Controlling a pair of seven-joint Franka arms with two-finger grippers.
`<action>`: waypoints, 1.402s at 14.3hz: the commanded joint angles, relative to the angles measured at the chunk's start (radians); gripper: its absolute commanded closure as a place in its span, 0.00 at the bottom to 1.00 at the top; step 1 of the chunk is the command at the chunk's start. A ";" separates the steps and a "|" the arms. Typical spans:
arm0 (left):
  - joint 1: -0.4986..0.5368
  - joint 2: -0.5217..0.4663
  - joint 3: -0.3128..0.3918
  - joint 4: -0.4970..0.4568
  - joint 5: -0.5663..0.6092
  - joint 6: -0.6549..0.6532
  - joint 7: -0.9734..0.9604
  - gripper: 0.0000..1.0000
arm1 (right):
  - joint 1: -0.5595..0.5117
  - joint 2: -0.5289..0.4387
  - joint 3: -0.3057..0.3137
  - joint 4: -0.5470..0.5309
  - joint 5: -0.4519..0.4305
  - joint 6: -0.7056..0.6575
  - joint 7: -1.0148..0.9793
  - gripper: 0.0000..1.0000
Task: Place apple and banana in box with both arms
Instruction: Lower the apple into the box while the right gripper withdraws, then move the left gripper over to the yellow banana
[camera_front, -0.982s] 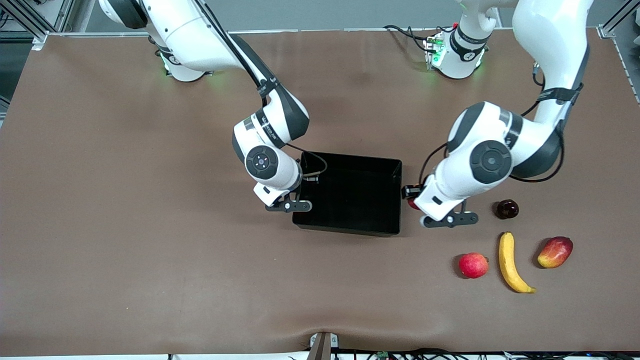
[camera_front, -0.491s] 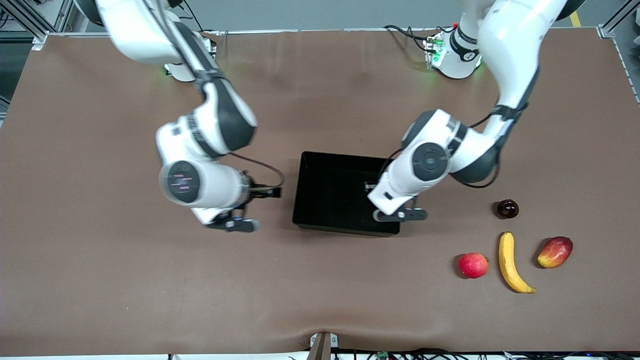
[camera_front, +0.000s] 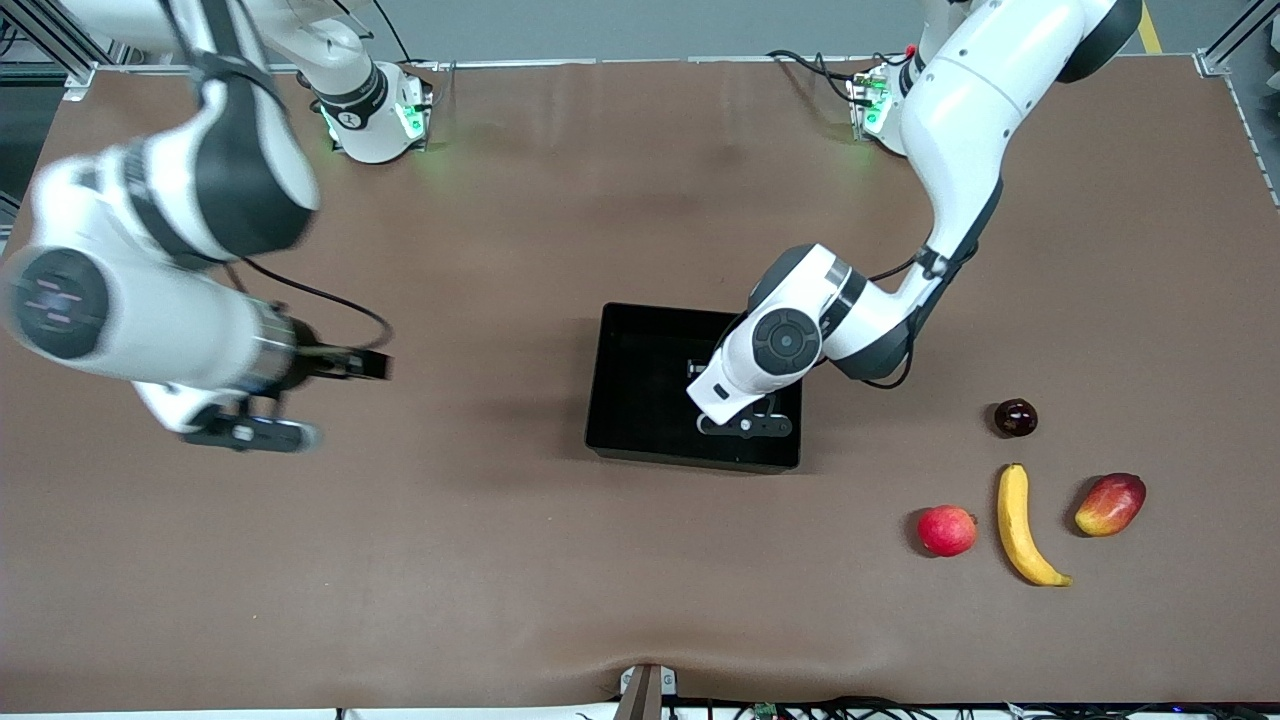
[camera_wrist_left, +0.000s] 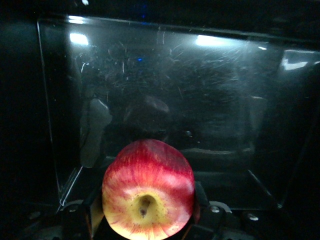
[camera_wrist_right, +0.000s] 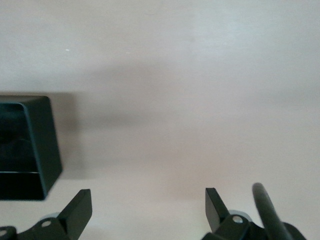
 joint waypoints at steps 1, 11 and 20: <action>-0.006 0.016 0.008 -0.009 0.037 0.001 -0.025 1.00 | -0.049 -0.181 0.013 -0.197 -0.045 0.067 -0.049 0.00; 0.051 -0.140 0.022 -0.007 0.037 -0.091 -0.052 0.00 | -0.287 -0.497 0.014 -0.394 -0.091 0.056 -0.451 0.00; 0.310 -0.263 0.022 0.111 0.040 -0.291 0.060 0.00 | -0.296 -0.436 0.007 -0.253 -0.095 -0.056 -0.445 0.00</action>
